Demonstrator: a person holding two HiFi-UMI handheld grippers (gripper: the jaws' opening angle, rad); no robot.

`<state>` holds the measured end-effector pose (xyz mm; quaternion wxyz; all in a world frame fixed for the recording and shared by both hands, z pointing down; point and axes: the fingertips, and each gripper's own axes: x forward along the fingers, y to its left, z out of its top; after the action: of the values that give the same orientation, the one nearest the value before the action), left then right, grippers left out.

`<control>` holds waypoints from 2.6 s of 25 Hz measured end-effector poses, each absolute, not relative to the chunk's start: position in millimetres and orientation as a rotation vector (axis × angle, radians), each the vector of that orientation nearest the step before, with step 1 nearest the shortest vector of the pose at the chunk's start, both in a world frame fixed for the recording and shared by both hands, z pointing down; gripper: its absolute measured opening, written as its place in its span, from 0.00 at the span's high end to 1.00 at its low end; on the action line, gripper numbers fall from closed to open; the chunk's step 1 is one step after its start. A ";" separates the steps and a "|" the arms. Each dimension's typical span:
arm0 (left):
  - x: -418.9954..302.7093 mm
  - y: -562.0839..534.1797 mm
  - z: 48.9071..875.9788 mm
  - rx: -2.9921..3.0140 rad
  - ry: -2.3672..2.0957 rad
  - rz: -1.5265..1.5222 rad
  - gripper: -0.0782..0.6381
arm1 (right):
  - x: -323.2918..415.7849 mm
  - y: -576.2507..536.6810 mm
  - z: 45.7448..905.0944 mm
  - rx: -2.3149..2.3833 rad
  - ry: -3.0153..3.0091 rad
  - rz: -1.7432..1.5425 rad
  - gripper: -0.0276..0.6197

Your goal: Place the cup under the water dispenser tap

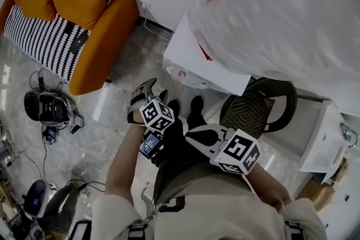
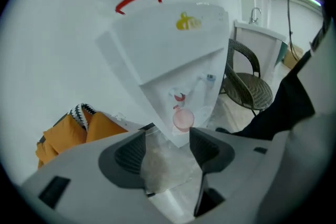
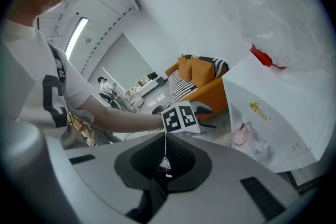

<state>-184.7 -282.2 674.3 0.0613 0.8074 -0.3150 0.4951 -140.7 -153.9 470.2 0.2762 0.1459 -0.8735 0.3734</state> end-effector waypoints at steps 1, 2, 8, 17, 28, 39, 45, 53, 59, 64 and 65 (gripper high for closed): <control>-186.9 -284.2 664.2 2.444 -0.980 1.459 0.46 | -141.6 -155.6 466.4 0.396 -2.356 1.000 0.91; -189.3 -285.9 655.1 2.446 -1.002 1.422 0.46 | -142.7 -156.8 462.7 0.398 -2.365 0.999 0.91; -205.8 -306.5 601.4 2.467 -1.087 1.162 0.46 | -153.0 -170.6 447.8 0.414 -2.416 0.923 0.91; -225.3 -290.2 533.4 2.462 -1.169 0.752 0.46 | -147.2 -196.5 428.7 0.612 -2.437 0.875 0.91; -209.1 -256.0 483.0 2.591 -1.055 0.505 0.46 | -154.9 -192.1 410.2 0.599 -2.494 0.818 0.91; -189.4 -258.3 451.4 2.645 -1.120 0.593 0.52 | -133.2 -176.4 380.9 0.566 -2.607 0.716 0.91; -166.0 -251.8 447.9 2.660 -1.126 0.675 0.57 | -107.1 -165.1 375.5 0.600 -2.615 0.653 0.91; -148.2 -226.6 444.6 2.658 -1.159 0.792 0.60 | -76.1 -152.2 374.2 0.623 -2.645 0.677 0.91; -128.8 -202.7 429.6 2.653 -1.200 0.809 0.69 | -51.9 -139.7 371.3 0.662 -2.665 0.676 0.91; -100.9 -173.9 418.3 2.686 -1.200 0.779 0.79 | -27.7 -124.6 373.6 0.703 -2.669 0.692 0.91; -93.7 -170.9 416.6 2.689 -1.180 0.761 0.81 | -22.3 -121.8 374.4 0.709 -2.669 0.698 0.91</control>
<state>-93.7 -170.9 416.6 0.0542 0.8851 -0.3884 0.2506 -22.3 -121.8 374.4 0.1460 0.2461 -0.9270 0.2422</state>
